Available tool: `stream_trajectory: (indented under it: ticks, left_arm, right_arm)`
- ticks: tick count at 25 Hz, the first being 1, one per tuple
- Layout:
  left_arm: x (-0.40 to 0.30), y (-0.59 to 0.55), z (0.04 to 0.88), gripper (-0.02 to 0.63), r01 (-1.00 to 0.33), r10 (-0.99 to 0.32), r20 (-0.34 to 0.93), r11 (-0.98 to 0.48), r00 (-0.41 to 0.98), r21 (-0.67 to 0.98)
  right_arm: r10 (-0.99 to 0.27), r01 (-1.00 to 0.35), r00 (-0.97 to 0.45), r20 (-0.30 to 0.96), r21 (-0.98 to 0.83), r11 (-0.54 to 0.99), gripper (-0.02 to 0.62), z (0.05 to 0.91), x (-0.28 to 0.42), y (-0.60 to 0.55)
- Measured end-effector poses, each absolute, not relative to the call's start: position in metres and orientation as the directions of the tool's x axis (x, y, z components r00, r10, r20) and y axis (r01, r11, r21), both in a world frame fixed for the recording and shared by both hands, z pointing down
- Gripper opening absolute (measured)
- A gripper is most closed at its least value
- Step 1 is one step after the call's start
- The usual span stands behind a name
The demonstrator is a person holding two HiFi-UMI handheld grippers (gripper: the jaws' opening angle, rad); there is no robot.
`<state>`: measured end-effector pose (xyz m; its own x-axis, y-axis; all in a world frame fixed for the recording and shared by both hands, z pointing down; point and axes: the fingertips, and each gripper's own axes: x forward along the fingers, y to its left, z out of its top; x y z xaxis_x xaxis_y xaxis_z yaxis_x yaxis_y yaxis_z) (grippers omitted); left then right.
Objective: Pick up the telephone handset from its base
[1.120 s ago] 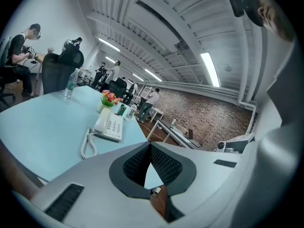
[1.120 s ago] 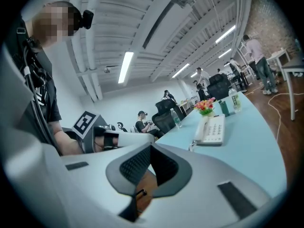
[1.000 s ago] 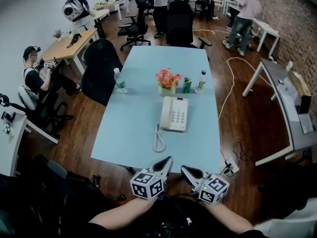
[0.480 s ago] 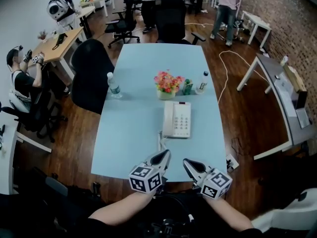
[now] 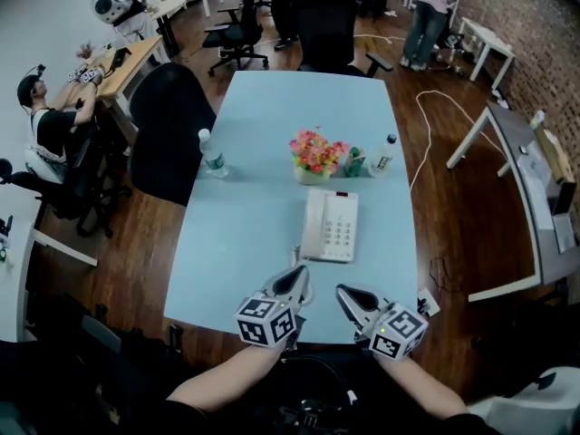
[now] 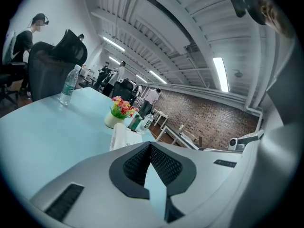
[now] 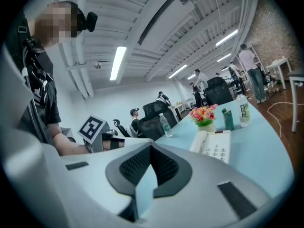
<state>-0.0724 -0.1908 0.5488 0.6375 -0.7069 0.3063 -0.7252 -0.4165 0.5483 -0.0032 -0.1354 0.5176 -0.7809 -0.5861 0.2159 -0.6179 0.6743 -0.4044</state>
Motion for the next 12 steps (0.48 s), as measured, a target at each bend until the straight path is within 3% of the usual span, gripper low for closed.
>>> stream_trajectory:
  ticks: [5, 12]
  left_arm:
    - [-0.075, -0.213, 0.559, 0.000, -0.798, -0.779, 0.343, -0.310, 0.525, 0.516]
    - [-0.066, -0.273, 0.578, 0.006, -0.904, -0.802, 0.444, -0.266, 0.400, 0.334]
  right_arm:
    - [-0.528, -0.563, -0.824, 0.207, -0.411, 0.717, 0.017, 0.514, 0.018, -0.159]
    - [-0.505, -0.524, -0.846, 0.172, -0.447, 0.725, 0.017, 0.513, 0.044, -0.183]
